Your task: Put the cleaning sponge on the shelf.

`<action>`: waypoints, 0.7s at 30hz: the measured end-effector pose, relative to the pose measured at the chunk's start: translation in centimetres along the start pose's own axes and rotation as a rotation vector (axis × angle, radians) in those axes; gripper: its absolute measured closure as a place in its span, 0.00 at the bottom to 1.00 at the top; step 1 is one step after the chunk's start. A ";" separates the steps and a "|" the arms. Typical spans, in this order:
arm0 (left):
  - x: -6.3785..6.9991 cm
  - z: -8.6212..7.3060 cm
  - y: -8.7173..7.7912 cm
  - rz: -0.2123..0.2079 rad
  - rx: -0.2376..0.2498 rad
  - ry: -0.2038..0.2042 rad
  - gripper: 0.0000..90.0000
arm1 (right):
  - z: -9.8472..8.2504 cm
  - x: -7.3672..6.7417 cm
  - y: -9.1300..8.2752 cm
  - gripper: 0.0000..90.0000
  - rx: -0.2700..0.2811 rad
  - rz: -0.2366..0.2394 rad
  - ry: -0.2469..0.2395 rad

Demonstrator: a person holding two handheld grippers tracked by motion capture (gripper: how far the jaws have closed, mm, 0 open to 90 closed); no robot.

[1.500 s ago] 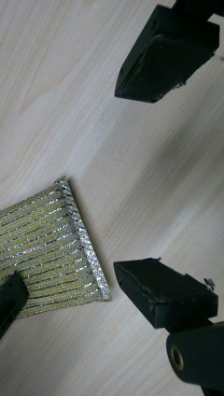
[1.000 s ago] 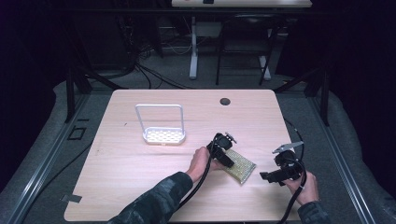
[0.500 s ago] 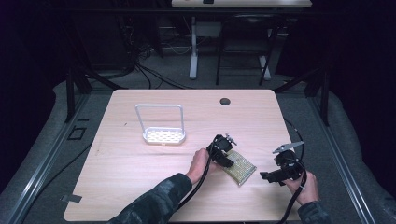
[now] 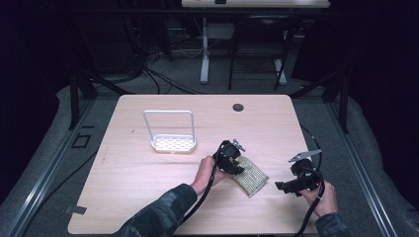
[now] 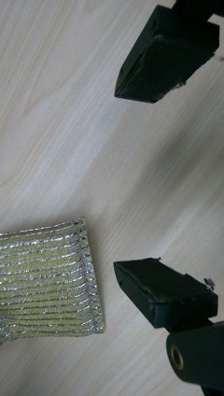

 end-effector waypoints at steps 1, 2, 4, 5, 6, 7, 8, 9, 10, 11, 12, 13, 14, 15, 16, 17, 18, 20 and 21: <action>0.0 0.0 0.0 0.000 0.000 0.000 0.75 | 0.0 0.0 0.0 0.15 0.000 0.000 0.000; -0.1 0.0 -0.4 0.003 0.007 0.000 0.75 | 0.0 0.0 0.0 0.15 0.000 0.000 0.001; -0.2 0.0 -0.9 0.003 0.020 -0.010 0.75 | 0.0 0.0 0.0 0.15 0.001 0.002 0.004; -0.3 -0.1 -1.2 0.007 0.026 -0.013 0.75 | 0.0 0.0 0.0 0.15 0.000 0.000 0.000; -0.4 -0.2 -1.5 0.007 0.025 -0.012 0.76 | 0.0 0.0 0.0 0.15 0.000 0.000 0.000; -0.6 -0.2 -1.8 0.010 0.032 -0.017 0.75 | 0.0 0.0 0.0 0.15 0.001 0.000 0.002; -0.7 -0.3 -2.1 0.012 0.033 -0.017 0.76 | 0.0 -0.1 0.0 0.15 -0.005 0.003 0.001; -0.8 -0.4 -2.3 0.016 0.035 -0.018 0.76 | 0.0 -0.1 0.1 0.15 -0.001 0.002 0.002; -0.9 -0.4 -2.6 0.017 0.040 -0.019 0.76 | 0.0 -0.1 0.1 0.15 -0.001 0.002 0.002; -1.1 -0.5 -2.9 0.019 0.042 -0.017 0.76 | 0.0 -0.1 0.1 0.15 -0.001 0.002 0.001; -1.2 -0.5 -3.2 0.021 0.046 -0.020 0.75 | 0.0 -0.1 0.1 0.15 -0.001 0.001 0.003; -1.3 -0.6 -3.5 0.024 0.048 -0.020 0.75 | 0.0 -0.1 0.1 0.15 -0.002 0.001 0.001; -1.4 -0.6 -3.8 0.026 0.054 -0.021 0.75 | 0.0 -0.1 0.1 0.15 -0.001 0.001 0.005; -1.6 -0.7 -4.2 0.031 0.055 -0.024 0.75 | 0.0 -0.1 0.1 0.15 -0.001 0.001 0.005; -1.7 -0.8 -4.4 0.034 0.060 -0.026 0.75 | 0.0 -0.1 0.0 0.15 -0.007 0.001 0.001; -2.0 -1.0 -4.9 0.038 0.056 -0.027 0.75 | 0.0 -0.1 0.1 0.15 -0.002 0.001 0.002; -2.0 -1.0 -4.9 0.038 0.056 -0.027 0.75 | 0.0 -0.1 0.1 0.15 -0.002 0.001 0.002; -2.2 -1.2 -5.3 0.045 0.058 -0.031 0.75 | 0.0 -0.1 0.1 0.15 -0.001 0.000 0.003; -2.4 -1.3 -5.6 0.047 0.054 -0.026 0.75 | 0.0 -0.1 0.1 0.15 0.000 -0.001 0.003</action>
Point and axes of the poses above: each handheld gripper's, and its own axes: y roughly forward along the jaws, z roughly out of its top, x roughly to its right, the point moved 8 cm from there along y, roughly forward along the jaws, and after that the axes turned 11 degrees about x, right-handed, at the moved point
